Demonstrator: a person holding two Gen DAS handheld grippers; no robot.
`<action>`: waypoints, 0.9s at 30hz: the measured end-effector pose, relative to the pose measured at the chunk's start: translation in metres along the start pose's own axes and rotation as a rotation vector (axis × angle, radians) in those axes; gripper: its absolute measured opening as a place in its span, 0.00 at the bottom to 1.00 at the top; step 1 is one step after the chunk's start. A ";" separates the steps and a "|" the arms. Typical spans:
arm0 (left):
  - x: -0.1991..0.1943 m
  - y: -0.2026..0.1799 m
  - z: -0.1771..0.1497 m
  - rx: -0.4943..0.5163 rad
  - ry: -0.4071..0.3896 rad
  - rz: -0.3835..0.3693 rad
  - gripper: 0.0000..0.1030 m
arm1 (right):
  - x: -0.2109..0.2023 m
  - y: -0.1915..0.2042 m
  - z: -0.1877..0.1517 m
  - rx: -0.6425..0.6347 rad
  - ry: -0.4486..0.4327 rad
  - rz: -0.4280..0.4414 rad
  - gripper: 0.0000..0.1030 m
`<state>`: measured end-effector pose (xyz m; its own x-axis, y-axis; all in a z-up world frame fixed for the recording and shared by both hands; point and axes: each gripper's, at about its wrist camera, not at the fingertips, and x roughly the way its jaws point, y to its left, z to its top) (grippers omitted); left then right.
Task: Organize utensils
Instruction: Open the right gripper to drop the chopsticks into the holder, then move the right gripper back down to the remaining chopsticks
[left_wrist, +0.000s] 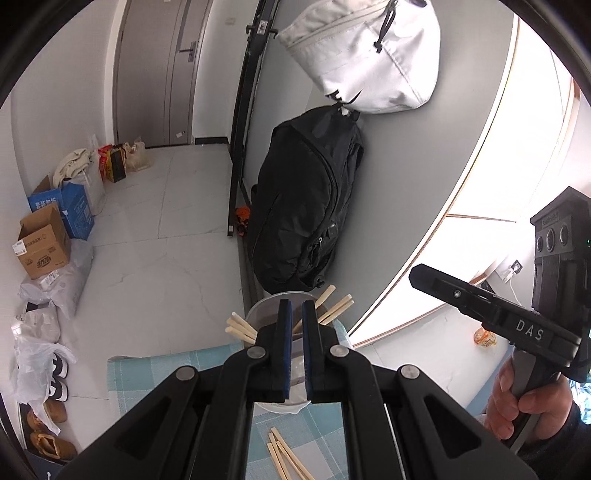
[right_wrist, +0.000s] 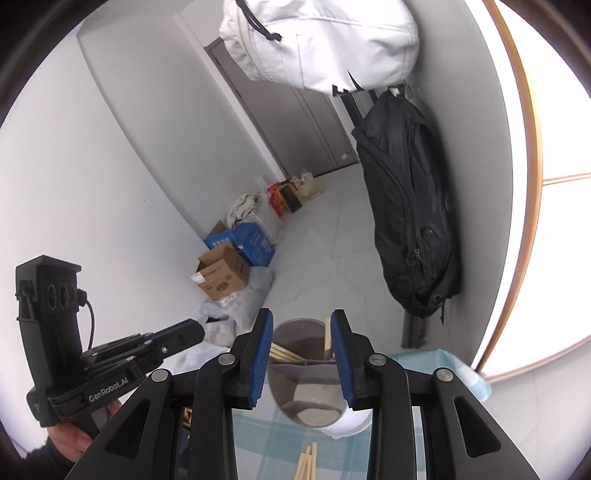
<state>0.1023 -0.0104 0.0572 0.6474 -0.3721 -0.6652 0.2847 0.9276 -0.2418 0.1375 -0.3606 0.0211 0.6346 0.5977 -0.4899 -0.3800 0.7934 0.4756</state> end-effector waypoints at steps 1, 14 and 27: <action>-0.005 -0.002 -0.001 -0.002 -0.013 0.004 0.01 | -0.004 0.003 -0.001 -0.005 -0.006 0.000 0.31; -0.038 -0.014 -0.025 -0.017 -0.063 0.025 0.02 | -0.046 0.023 -0.034 -0.037 -0.050 -0.008 0.39; -0.057 -0.009 -0.069 -0.035 -0.140 0.066 0.45 | -0.056 0.028 -0.087 -0.057 -0.039 -0.023 0.48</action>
<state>0.0146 0.0048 0.0486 0.7565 -0.3092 -0.5763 0.2152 0.9498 -0.2270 0.0328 -0.3617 -0.0019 0.6690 0.5754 -0.4706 -0.4022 0.8126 0.4217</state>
